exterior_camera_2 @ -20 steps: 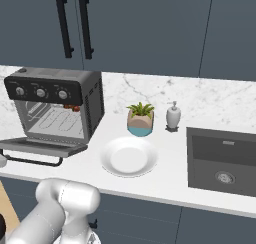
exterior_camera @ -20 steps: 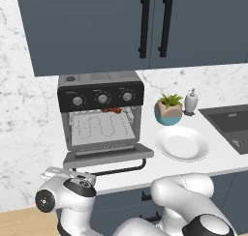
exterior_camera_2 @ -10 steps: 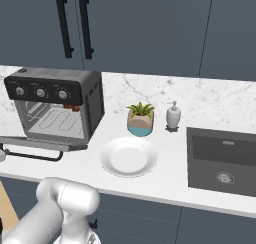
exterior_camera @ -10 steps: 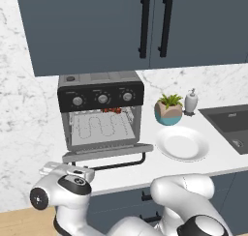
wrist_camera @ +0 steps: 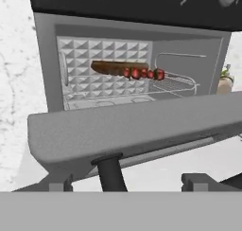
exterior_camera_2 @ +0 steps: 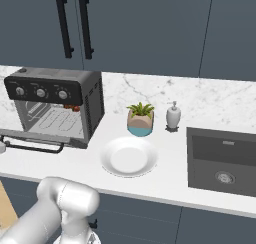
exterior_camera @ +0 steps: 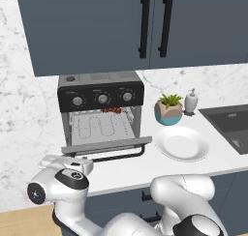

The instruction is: Pick up the kebab skewer and baguette bread, and place them inside the toaster oven. Close the toaster oven door and start by setting the timer.

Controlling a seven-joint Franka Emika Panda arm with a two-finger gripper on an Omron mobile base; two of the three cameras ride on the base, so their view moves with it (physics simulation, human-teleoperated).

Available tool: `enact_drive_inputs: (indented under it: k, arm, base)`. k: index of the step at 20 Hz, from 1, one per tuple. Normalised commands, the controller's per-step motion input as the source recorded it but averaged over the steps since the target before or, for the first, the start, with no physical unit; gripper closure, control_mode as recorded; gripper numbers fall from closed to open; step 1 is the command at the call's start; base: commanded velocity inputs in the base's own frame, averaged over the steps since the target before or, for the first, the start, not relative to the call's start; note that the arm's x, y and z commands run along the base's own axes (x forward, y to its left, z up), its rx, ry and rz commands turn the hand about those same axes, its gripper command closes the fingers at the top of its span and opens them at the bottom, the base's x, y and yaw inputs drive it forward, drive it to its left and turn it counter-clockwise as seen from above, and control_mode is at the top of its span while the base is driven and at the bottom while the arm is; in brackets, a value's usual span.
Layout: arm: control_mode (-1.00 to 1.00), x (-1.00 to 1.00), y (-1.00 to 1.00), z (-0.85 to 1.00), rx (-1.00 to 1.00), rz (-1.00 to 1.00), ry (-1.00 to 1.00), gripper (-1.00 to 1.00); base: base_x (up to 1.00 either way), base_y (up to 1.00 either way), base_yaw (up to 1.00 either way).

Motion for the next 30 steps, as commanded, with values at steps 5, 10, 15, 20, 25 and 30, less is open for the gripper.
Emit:
enact_drive_inputs:
  k: [5,10,15,20,25,30]
  arm:
    - [-1.0,0.56,-0.14,0.14,0.04,0.03,-0.08,-1.0]
    - [-1.0,0.54,-0.07,0.01,0.03,0.02,-0.01,-1.0]
    - [-1.0,0.41,-0.02,0.0,0.02,0.0,0.0,-1.0]
    - [-1.0,0.33,0.0,-0.01,0.0,0.0,0.0,-1.0]
    - [-1.0,0.26,0.0,-0.04,0.0,0.0,0.0,-1.0]
    - [-1.0,0.3,0.0,-0.06,0.0,0.0,0.0,-1.0]
  base:
    - [0.0,0.0,0.0]
    - [0.0,0.0,0.0]
    - [0.0,0.0,0.0]
    - [0.0,0.0,0.0]
    - [0.0,0.0,0.0]
    - [0.0,0.0,0.0]
